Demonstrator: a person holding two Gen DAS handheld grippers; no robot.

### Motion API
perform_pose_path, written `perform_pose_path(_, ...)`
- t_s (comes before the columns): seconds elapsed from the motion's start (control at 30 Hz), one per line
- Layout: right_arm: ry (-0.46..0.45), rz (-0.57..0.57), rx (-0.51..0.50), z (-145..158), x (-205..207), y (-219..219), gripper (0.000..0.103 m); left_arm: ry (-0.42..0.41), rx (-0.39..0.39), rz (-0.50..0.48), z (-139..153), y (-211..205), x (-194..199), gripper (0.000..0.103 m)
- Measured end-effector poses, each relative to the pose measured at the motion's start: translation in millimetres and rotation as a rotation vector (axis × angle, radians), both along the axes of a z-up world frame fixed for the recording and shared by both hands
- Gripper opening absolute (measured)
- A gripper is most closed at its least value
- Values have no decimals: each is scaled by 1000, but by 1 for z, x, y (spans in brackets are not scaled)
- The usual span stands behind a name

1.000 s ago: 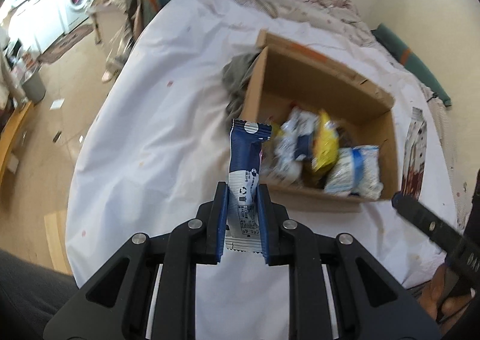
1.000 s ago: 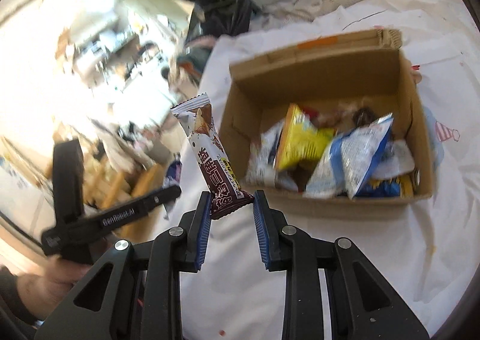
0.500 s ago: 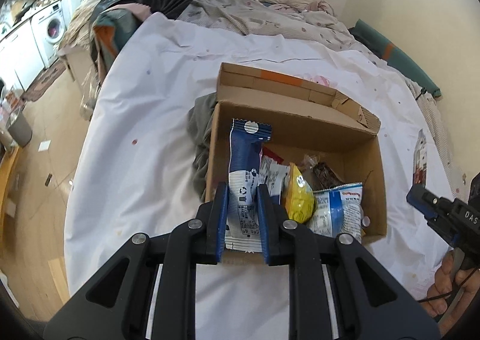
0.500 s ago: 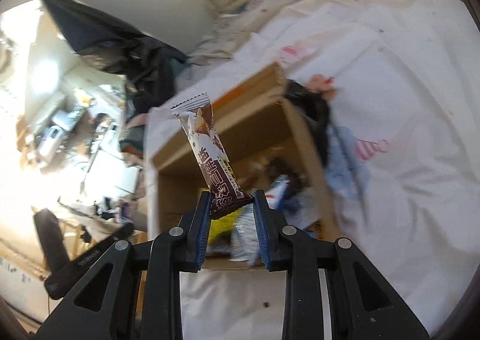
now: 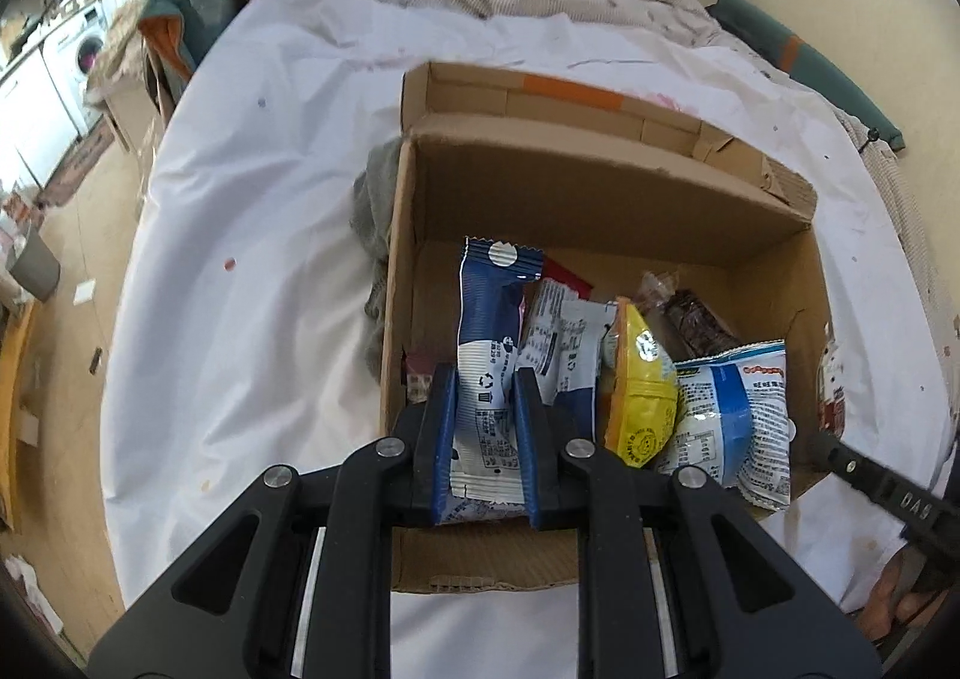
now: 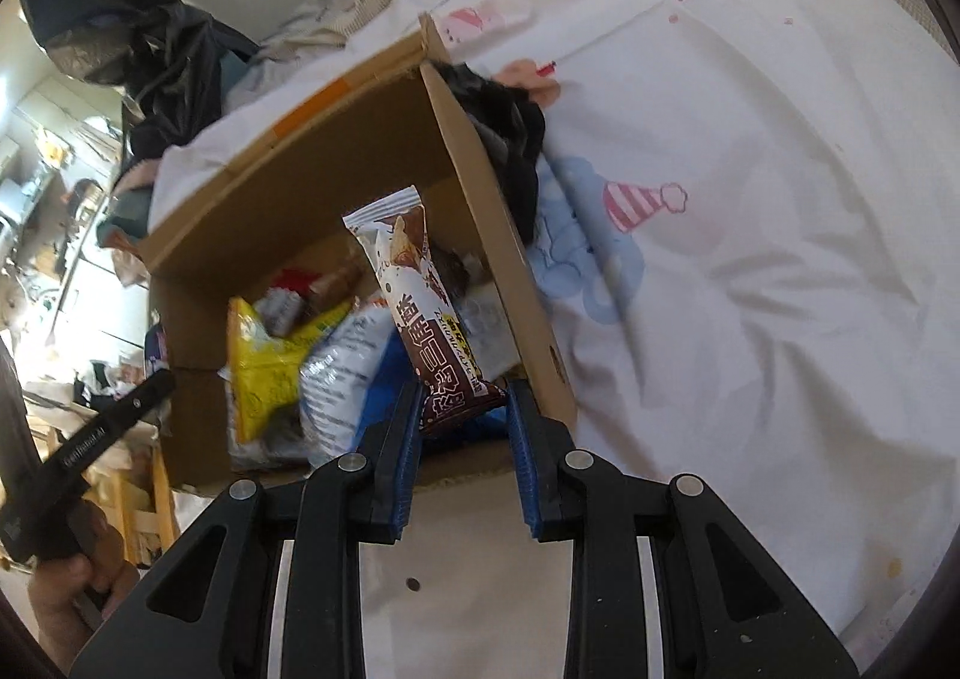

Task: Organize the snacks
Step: 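Carry both bars over the box and lower them inside, then open both tools to drop the bars into the box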

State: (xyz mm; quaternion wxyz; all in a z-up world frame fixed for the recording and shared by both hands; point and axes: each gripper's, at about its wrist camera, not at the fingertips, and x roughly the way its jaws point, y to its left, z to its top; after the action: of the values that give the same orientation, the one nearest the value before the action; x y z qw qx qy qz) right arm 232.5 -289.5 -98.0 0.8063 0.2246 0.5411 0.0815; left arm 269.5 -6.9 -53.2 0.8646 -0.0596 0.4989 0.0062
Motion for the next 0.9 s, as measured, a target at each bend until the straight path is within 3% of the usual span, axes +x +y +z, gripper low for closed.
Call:
perform_pose_path(0.23,-13,20,-52,4,-2,5,31,31,-19,12,-9,0,-1,17)
perform_pose_path(0.73,-16,5,21,10,-6,-2,33,2,9,-7,-5,-5,-8,19)
perform_pose_path(0.8,-23,8,30,12,-7,-2,37,-6,19,-4,-3,-5,-10,32)
perform_pose_path(0.83,-26,11,29,14,-8,-1,49,-12,23,-1,-1,-5,-12,37)
perform_pose_path(0.87,-33,12,27,16,-9,-1,56,-19,23,0,0,-5,-13,47)
perform_pose_path(0.9,-43,15,34,18,-10,-1,62,-29,10,-7,2,-4,-15,50)
